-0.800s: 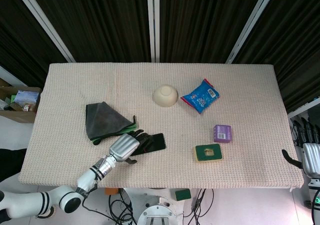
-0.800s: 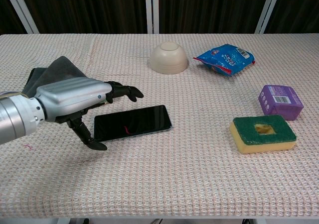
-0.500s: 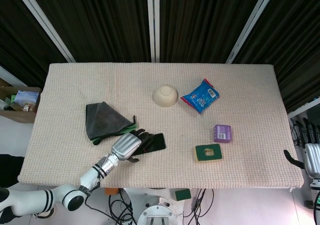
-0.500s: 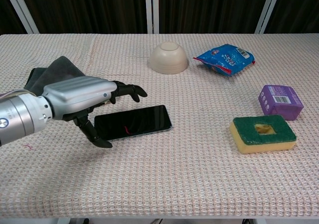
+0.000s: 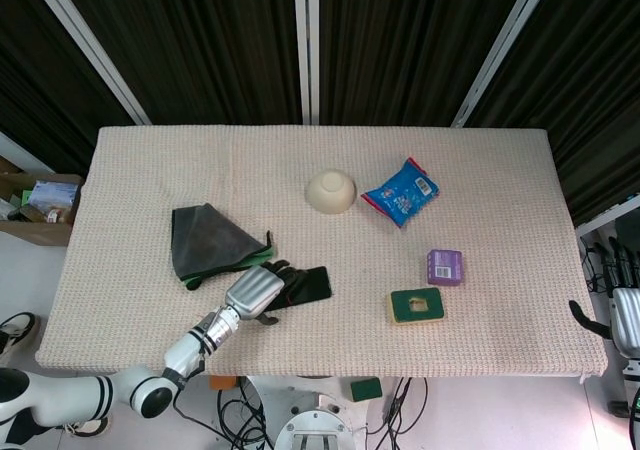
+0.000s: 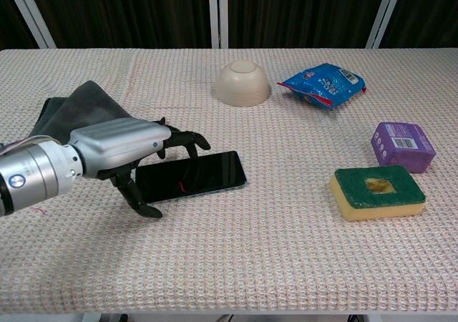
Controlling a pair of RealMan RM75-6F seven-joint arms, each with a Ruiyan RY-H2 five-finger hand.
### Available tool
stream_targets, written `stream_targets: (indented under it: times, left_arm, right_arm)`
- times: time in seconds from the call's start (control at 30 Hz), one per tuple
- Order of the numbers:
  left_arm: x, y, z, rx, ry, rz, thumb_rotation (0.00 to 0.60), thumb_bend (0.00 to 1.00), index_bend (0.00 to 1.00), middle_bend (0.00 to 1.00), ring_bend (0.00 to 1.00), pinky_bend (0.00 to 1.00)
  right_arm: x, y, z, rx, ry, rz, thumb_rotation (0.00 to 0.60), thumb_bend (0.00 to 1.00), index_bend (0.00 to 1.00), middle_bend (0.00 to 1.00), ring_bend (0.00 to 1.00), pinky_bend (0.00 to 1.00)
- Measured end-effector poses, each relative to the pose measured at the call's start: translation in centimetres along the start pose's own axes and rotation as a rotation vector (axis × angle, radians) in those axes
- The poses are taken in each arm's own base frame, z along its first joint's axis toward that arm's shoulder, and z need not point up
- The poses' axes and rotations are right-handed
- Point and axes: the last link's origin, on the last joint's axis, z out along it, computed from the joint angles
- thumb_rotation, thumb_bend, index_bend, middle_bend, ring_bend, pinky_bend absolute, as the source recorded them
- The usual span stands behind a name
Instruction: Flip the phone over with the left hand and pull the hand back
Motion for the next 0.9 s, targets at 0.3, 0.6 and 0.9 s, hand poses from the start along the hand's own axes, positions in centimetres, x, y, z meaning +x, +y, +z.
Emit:
stream_targets:
  times: [0.3,0.6,0.9]
  left_arm:
    - [-0.04,-0.38,0.25,0.015,-0.025,-0.005,0.600,0.14,0.17,0.32,0.22,0.38]
    - [-0.12,-0.32,0.85,0.021,-0.021,-0.001,0.600,0.47,0.25,0.40,0.29,0.45]
    - [0.56,-0.27,0.92,0.031,0.028,-0.047,0.600,0.69,0.41,0.50,0.39,0.55]
  right_arm:
    - [-0.32,-0.10,0.00,0.001,-0.010,-0.003,0.600,0.27,0.00,0.00,0.00,0.00]
    - [-0.49,0.18,-0.10,-0.006,-0.017,-0.002,0.600,0.27,0.00,0.00,0.00,0.00]
    - [-0.50,0.32,0.00,-0.007,-0.014,-0.002,0.600,0.27,0.00,0.00,0.00,0.00]
